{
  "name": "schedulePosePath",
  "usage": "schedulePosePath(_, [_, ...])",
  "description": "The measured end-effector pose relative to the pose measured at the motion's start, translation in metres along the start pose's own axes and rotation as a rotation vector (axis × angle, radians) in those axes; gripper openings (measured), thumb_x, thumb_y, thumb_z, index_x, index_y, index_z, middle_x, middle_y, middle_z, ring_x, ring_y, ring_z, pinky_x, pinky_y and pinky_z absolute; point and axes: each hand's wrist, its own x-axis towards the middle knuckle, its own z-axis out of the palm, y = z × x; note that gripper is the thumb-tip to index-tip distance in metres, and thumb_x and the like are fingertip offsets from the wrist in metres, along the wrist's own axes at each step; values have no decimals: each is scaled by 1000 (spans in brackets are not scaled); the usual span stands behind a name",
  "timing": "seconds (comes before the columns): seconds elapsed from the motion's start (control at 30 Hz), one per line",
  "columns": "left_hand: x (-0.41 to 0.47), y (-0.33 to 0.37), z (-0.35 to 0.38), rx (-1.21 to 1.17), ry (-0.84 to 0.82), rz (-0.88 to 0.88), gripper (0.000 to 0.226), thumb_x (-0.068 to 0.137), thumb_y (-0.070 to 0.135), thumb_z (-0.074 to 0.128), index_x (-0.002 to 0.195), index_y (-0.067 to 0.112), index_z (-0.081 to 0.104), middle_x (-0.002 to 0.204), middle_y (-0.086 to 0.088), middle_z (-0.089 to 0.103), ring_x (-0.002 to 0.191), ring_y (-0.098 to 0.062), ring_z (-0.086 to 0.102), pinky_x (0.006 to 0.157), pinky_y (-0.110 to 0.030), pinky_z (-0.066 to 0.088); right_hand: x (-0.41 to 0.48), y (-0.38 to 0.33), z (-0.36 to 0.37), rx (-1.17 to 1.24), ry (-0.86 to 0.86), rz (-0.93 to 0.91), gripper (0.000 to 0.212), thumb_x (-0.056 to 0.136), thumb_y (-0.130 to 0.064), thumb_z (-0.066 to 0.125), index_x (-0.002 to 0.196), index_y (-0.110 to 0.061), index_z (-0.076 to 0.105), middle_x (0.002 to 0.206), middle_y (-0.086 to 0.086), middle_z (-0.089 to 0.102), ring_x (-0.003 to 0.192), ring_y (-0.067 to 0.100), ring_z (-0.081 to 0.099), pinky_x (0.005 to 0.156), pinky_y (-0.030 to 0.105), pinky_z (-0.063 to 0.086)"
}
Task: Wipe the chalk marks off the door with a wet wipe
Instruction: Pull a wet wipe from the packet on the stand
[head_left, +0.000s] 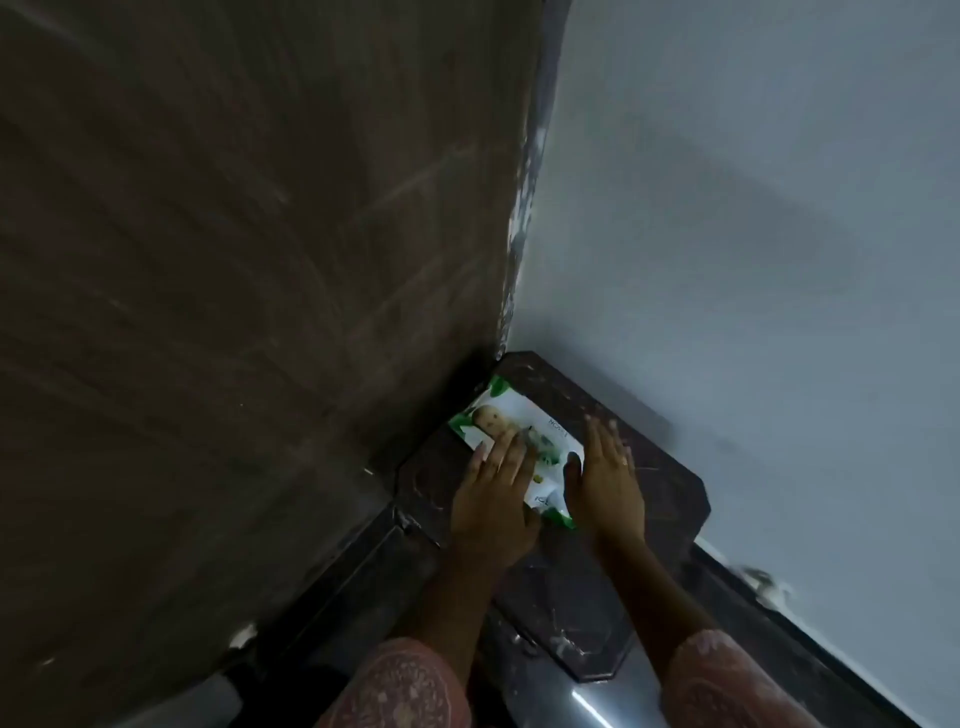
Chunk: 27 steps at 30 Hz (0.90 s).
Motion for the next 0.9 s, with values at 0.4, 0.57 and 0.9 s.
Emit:
schedulePosePath(0.4, [13,-16,38,8,-95,-15,68,100,45,31,152,21,-7,159,-1,-15,146,-20,-20,117,-43,-16,48,5,47,70,-28,-88,22,89,-6,60,109,1,65,108,20,56,100,38,51,81,43,48])
schedulePosePath(0.57, [13,-17,34,-33,-115,-16,68,101,44,32,153,20,-5,159,-2,-14,146,-21,-19,117,-42,-16,43,-1,41,443,67,42,10,89,0,55,97,2,60,102,17,59,95,33,54,79,41,47])
schedulePosePath(0.9, [13,-4,2,-376,84,-57,66,98,46,44,150,14,19,160,-2,4,148,-18,0,121,-37,0,32,-31,-31,1152,27,143,18,97,-4,47,84,-16,53,85,8,60,71,19,61,54,19,54])
